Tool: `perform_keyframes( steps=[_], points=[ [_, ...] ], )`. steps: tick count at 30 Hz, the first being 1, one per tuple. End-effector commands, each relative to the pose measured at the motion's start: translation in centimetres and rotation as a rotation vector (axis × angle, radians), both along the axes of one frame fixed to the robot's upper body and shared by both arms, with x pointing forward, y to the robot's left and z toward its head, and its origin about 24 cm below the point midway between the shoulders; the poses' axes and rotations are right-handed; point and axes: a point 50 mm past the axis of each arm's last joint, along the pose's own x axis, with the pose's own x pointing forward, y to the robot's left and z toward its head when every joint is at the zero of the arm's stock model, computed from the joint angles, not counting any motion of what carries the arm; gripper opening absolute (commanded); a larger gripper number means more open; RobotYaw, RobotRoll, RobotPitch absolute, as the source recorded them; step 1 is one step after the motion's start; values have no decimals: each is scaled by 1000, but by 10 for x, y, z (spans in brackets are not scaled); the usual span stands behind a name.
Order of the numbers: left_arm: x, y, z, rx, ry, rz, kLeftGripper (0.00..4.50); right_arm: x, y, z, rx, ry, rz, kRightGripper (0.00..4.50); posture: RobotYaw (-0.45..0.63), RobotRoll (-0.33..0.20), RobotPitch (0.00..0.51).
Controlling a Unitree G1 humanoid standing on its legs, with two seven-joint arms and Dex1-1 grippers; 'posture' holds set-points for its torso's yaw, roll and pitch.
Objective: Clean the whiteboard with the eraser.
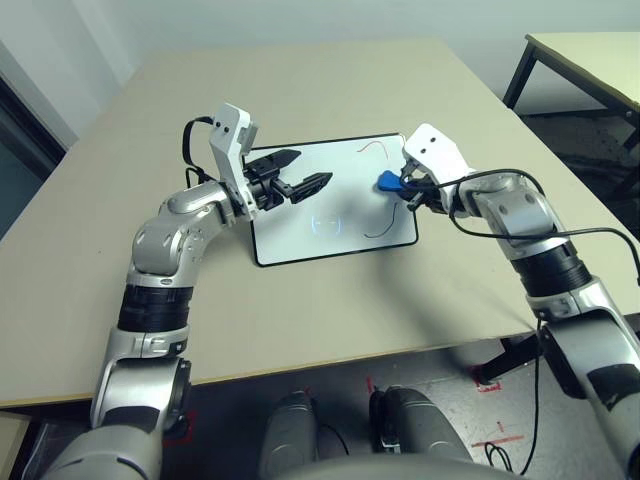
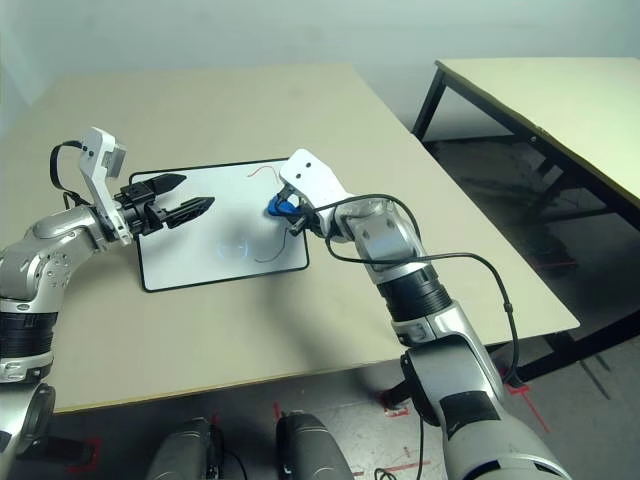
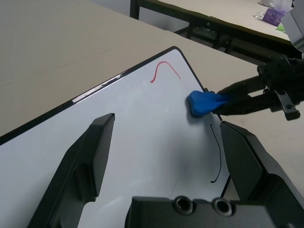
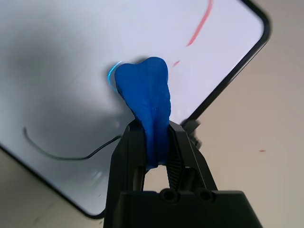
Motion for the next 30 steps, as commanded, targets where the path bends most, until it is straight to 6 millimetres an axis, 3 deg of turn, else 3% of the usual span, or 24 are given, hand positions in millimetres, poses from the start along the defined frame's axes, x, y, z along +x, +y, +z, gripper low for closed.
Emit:
perform_keyframes(
  steps=[1,7,14,19,30],
  points=[
    [-1,-4,-3,15,31,-30,4500,17,-8,18,6,-88,-72,599,-20,0,55],
    [-4,-8,-4,16,40,-50,4500,25,-10,18,-9,-101,-89,599,-19,0,56],
    [-5,-9,-3,15,41,-54,4500,1,-10,-9,-55,3,-35,598,-26,0,55],
    [-4,-11,-2,11,37,-60,4500,-7,-9,-13,-62,28,-25,584,-29,0,53],
    [-5,-12,-2,9,37,-62,4500,27,1,20,-40,-112,-49,581,-10,0,49]
  ],
)
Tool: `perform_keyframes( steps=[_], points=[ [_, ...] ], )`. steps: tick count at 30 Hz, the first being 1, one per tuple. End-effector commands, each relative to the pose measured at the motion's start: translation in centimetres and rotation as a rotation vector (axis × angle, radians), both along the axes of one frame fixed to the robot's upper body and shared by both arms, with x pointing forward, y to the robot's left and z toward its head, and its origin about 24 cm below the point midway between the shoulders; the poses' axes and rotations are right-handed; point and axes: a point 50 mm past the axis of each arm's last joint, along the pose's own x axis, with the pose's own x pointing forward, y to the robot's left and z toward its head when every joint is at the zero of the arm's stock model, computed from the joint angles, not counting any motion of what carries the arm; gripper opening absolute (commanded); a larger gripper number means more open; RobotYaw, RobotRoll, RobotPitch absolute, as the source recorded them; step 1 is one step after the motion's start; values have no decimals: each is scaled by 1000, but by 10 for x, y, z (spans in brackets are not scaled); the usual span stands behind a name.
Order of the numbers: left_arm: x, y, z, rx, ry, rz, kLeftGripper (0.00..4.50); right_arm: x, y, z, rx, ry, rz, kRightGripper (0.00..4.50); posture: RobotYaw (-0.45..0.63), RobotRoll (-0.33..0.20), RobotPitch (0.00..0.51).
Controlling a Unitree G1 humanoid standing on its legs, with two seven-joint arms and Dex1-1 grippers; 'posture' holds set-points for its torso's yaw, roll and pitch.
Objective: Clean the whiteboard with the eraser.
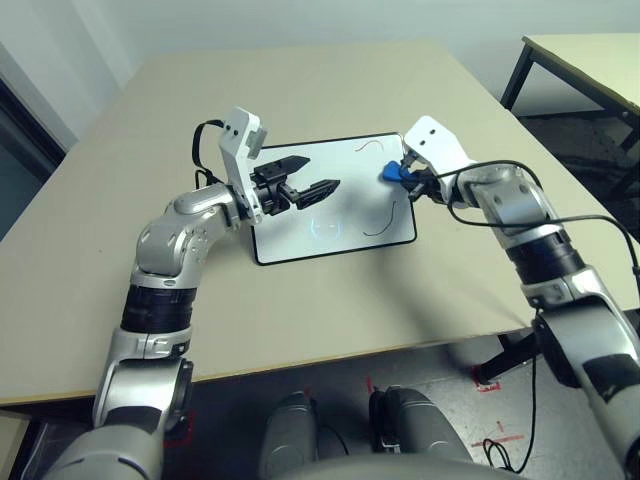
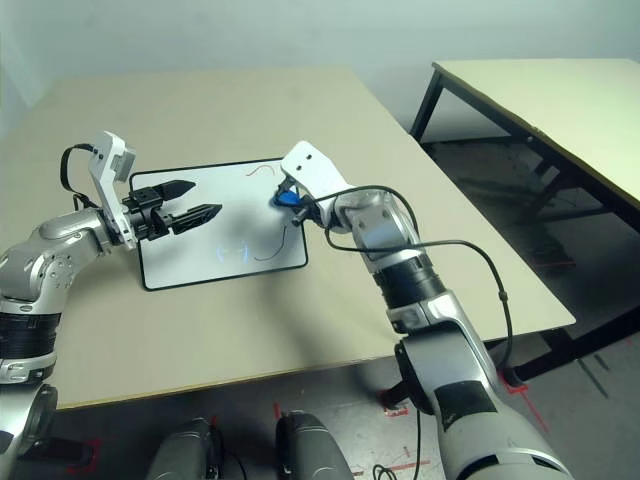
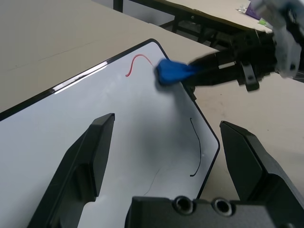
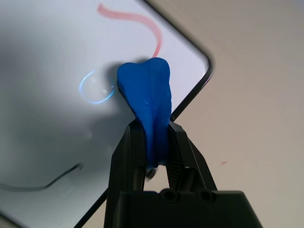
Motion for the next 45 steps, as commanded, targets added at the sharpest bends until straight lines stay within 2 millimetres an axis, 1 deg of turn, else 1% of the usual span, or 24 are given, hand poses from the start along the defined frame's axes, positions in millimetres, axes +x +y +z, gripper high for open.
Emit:
perform_keyframes(
  steps=[1,3,6,9,11,13,15,19,21,23,27,35,41,45],
  points=[
    [-2,-3,-1,7,4,-13,4500,9,-1,1,-6,-18,-18,581,-6,0,47],
    [-3,-2,-1,7,4,-10,4500,10,-1,-2,-17,-10,-13,581,1,0,46],
    [-4,-1,-1,6,4,-5,4500,5,1,-10,-33,18,13,581,2,0,46],
    [-5,0,-1,6,5,-3,4500,-9,8,-21,-47,67,64,581,-1,0,48],
    [-5,0,-1,6,5,-3,4500,-15,10,-23,-46,82,81,581,-4,0,49],
    [-4,-1,-1,5,5,-4,4500,-17,11,-22,-46,83,85,577,-6,0,51],
    [-4,-2,0,4,4,-7,4500,-14,11,-17,-41,69,78,575,-6,0,51],
    [-3,-4,0,2,4,-10,4500,-4,8,-3,-29,24,41,573,-6,0,51],
    [-3,-4,0,1,3,-11,4500,6,4,10,-18,-18,-1,573,-8,0,52],
    [-3,-4,0,-1,3,-9,4500,11,3,15,-14,-35,-19,573,-5,0,51],
    [-3,-3,-1,-2,3,-4,4500,11,9,11,-14,-24,-1,573,-3,0,52],
    [-2,-2,0,-5,0,3,4500,-2,35,-3,-2,25,88,572,3,0,55],
    [-2,-1,0,-6,-2,6,4500,-6,47,-3,13,28,118,572,7,0,55],
    [-2,-1,0,-7,-3,8,4500,-5,50,-2,16,26,121,572,8,0,55]
  ],
)
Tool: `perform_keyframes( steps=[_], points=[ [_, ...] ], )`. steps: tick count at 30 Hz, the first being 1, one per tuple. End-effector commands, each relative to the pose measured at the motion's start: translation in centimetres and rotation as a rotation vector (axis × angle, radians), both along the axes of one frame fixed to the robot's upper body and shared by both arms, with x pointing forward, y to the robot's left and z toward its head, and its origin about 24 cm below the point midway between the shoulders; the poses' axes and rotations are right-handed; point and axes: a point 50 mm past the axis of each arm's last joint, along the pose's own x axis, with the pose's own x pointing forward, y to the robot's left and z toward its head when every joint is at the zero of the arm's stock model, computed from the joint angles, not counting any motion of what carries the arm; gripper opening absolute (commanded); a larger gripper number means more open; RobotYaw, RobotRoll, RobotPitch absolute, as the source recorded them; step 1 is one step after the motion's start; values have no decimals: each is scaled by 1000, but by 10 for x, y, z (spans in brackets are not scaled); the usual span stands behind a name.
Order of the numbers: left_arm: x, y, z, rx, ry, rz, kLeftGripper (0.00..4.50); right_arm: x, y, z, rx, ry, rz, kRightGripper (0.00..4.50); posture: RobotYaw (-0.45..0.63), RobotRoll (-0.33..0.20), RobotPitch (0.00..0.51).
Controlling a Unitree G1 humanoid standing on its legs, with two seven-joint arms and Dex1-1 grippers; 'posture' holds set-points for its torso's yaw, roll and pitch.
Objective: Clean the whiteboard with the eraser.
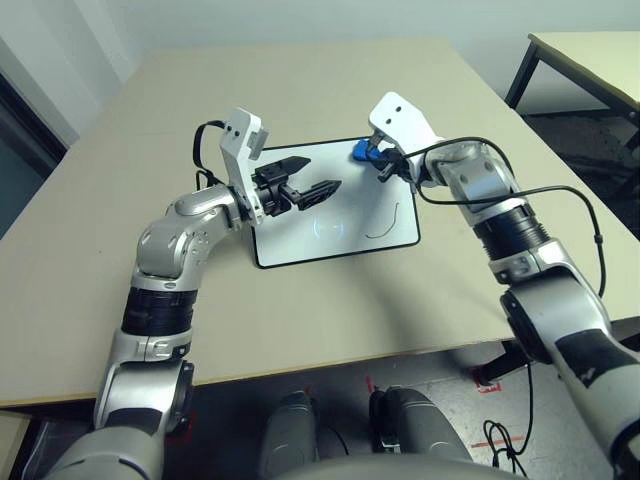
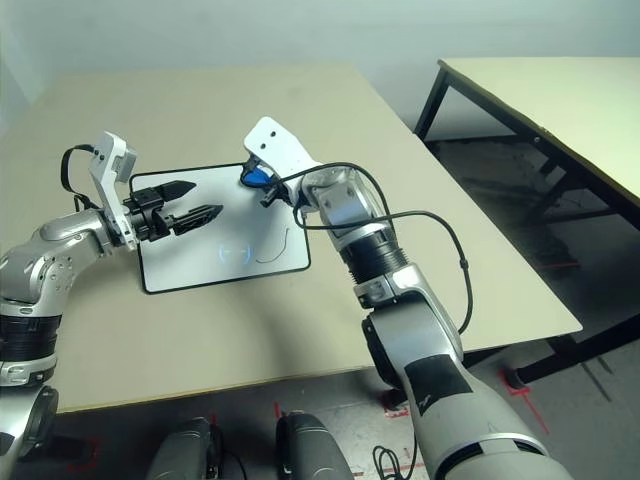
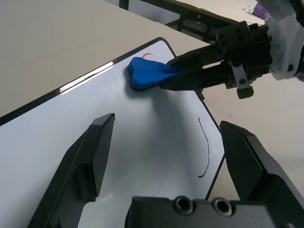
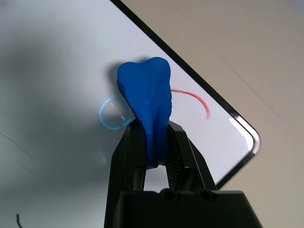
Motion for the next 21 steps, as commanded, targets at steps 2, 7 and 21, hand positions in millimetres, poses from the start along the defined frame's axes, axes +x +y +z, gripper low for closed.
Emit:
perform_keyframes(
  steps=[2,7,21],
  points=[
    [-1,0,0,-8,-2,-2,4500,1,2,-4,-11,9,-3,572,10,0,57],
    [-1,1,0,-9,0,-2,4500,5,-9,-5,-17,5,-48,572,4,0,60],
    [1,-1,1,-10,1,-14,4500,10,-51,-13,-43,17,-184,572,-11,0,60]
  ],
)
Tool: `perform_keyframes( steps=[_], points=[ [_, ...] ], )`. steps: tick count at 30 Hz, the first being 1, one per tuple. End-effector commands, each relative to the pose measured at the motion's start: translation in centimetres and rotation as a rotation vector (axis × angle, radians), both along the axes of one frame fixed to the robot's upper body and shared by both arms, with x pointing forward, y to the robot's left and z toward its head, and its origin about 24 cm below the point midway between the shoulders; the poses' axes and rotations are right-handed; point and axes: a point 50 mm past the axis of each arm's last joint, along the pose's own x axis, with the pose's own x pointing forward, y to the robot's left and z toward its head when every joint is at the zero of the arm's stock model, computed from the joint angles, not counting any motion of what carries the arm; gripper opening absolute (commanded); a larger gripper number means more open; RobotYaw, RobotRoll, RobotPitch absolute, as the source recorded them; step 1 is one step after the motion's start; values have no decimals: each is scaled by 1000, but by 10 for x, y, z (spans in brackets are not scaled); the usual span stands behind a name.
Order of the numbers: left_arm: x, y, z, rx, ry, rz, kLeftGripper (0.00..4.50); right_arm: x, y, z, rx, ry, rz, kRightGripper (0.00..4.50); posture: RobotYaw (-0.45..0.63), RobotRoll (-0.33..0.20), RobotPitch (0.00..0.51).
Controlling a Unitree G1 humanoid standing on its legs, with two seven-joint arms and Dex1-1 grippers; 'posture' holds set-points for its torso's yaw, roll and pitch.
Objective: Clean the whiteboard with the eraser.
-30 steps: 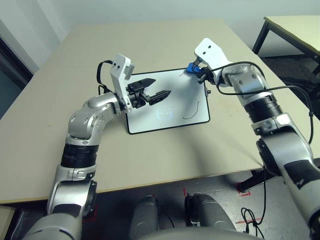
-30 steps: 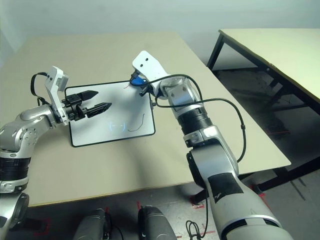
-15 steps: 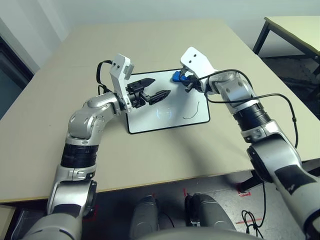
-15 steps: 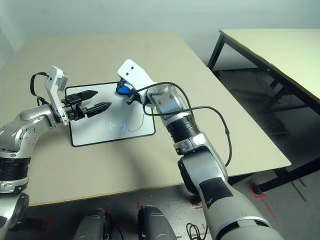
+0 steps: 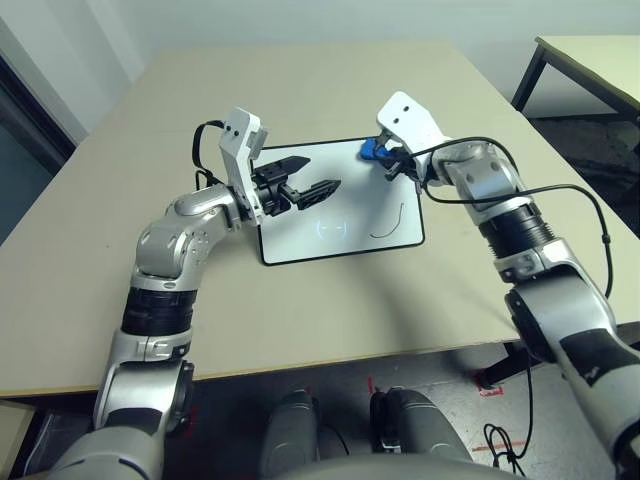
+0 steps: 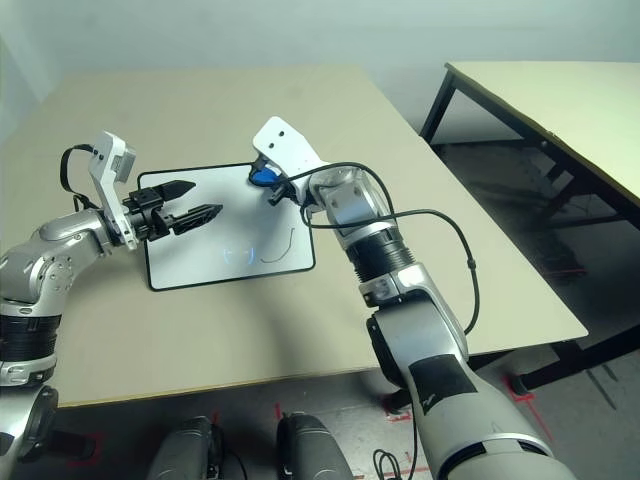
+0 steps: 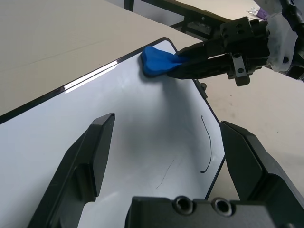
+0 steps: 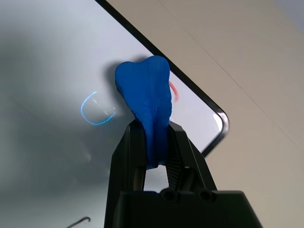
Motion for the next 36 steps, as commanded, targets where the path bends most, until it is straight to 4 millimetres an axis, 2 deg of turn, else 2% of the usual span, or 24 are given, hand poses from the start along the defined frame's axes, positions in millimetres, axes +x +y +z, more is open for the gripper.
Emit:
perform_keyframes(
  steps=[1,6,17,29,36],
  points=[
    [1,-2,1,-8,0,-15,4500,2,-19,-14,-13,41,-90,572,-12,0,60],
    [1,-3,1,-7,1,-19,4500,3,-31,-18,-27,50,-119,572,-12,0,63],
    [-1,-3,0,-4,7,-20,4500,1,-39,-21,-36,59,-135,571,-12,0,61],
    [1,-2,-1,-2,4,-17,4500,-2,-7,-17,-1,62,-38,568,4,0,53],
    [-1,0,-1,-1,1,-7,4500,-1,1,-17,-3,66,-11,568,17,0,54]
  ],
)
